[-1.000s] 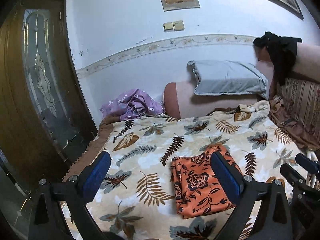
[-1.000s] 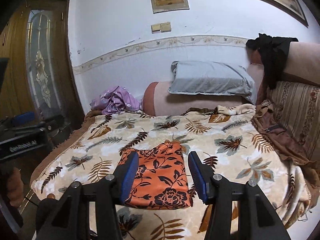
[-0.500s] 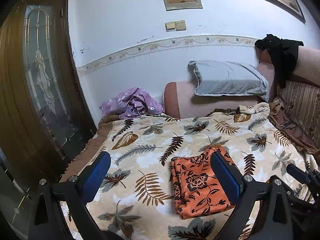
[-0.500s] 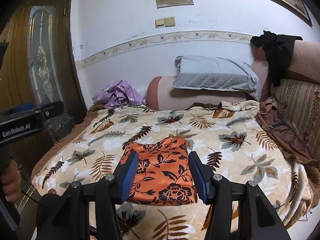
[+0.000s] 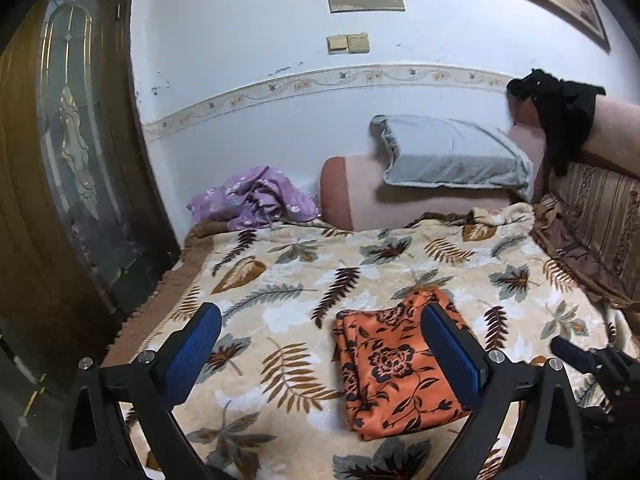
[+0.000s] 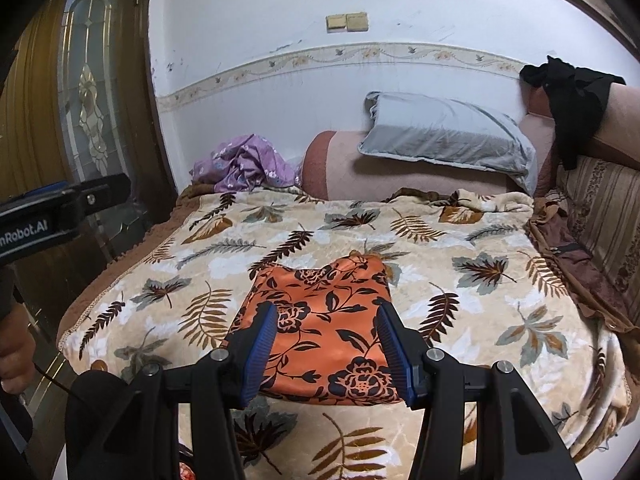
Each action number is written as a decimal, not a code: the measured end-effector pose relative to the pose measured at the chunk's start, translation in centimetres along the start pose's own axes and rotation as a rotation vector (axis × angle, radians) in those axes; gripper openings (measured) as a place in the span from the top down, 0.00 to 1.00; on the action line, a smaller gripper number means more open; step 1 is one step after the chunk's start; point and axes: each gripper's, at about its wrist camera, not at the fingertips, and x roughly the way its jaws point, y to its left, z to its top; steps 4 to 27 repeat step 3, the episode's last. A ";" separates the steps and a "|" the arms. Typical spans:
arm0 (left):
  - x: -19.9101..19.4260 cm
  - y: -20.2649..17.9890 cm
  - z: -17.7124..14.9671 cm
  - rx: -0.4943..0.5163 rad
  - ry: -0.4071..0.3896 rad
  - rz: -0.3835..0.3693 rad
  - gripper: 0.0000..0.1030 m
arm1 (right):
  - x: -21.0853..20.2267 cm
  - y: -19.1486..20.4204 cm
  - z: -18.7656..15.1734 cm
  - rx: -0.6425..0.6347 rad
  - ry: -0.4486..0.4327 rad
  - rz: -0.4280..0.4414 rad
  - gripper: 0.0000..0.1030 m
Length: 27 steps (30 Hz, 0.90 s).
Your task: Fold small clothes
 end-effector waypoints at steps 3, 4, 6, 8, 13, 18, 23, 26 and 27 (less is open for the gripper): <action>1.3 1.2 0.0 -0.047 -0.005 -0.025 0.03 | 1.5 -0.7 0.5 0.028 0.018 0.019 0.46; 1.3 1.2 0.0 -0.047 -0.005 -0.025 0.03 | 1.5 -0.7 0.5 0.028 0.018 0.019 0.46; 1.3 1.2 0.0 -0.047 -0.005 -0.025 0.03 | 1.5 -0.7 0.5 0.028 0.018 0.019 0.46; 1.3 1.2 0.0 -0.047 -0.005 -0.025 0.03 | 1.5 -0.7 0.5 0.028 0.018 0.019 0.46; 1.3 1.2 0.0 -0.047 -0.005 -0.025 0.03 | 1.5 -0.7 0.5 0.028 0.018 0.019 0.46; 1.3 1.2 0.0 -0.047 -0.005 -0.025 0.03 | 1.5 -0.7 0.5 0.028 0.018 0.019 0.46; 1.3 1.2 0.0 -0.047 -0.005 -0.025 0.03 | 1.5 -0.7 0.5 0.028 0.018 0.019 0.46; 1.3 1.2 0.0 -0.047 -0.005 -0.025 0.03 | 1.5 -0.7 0.5 0.028 0.018 0.019 0.46; 1.3 1.2 0.0 -0.047 -0.005 -0.025 0.03 | 1.5 -0.7 0.5 0.028 0.018 0.019 0.46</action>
